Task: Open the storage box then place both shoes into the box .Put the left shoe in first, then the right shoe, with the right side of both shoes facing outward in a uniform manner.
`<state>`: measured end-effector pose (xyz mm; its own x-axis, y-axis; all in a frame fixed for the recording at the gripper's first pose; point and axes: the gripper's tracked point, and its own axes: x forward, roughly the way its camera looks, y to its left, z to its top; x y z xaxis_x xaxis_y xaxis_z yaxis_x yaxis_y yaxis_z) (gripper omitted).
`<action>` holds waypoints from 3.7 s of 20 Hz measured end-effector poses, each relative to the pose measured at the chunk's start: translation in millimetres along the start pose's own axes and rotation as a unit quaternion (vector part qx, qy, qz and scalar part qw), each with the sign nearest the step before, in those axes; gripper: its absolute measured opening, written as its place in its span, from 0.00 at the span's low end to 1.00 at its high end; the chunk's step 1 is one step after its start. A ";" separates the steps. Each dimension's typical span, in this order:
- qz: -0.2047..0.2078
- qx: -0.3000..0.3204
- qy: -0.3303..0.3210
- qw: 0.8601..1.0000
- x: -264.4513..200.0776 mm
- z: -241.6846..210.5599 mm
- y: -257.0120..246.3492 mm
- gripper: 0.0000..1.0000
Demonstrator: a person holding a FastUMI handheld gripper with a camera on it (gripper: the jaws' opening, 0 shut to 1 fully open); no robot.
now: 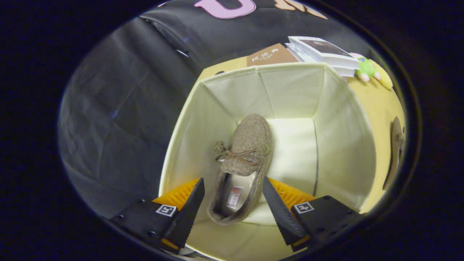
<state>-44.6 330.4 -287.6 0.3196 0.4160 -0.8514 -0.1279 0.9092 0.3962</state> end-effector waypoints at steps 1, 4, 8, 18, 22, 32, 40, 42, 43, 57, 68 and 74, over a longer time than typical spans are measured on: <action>0.008 -0.015 -0.006 1.000 -10.3 3.2 1.0 0.78; 0.018 -0.075 -0.050 0.996 -46.0 18.9 -3.7 0.95; 0.020 -0.123 -0.122 0.985 -89.7 42.1 -20.9 1.00; -0.108 -0.128 -0.183 0.969 -165.5 58.0 -184.8 1.00; -0.159 -0.118 -0.183 0.963 -184.8 51.2 -253.6 1.00; -0.233 -0.077 -0.138 0.959 -187.5 12.8 -393.7 1.00; -0.239 -0.017 -0.084 0.967 -150.9 -8.4 -465.1 0.83; -0.230 0.002 -0.077 0.970 -143.1 -9.2 -473.8 0.79; -0.221 0.013 -0.074 0.972 -140.2 -6.2 -474.2 0.70; -0.240 0.098 -0.043 0.965 -136.4 -12.5 -479.3 0.04; -0.222 0.143 -0.073 0.962 -165.4 -0.7 -405.9 0.04; -0.211 0.138 -0.114 0.961 -180.9 18.3 -338.9 0.04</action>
<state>-41.9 -53.4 -261.6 0.4891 -0.0320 -0.8716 0.3027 0.9434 0.1352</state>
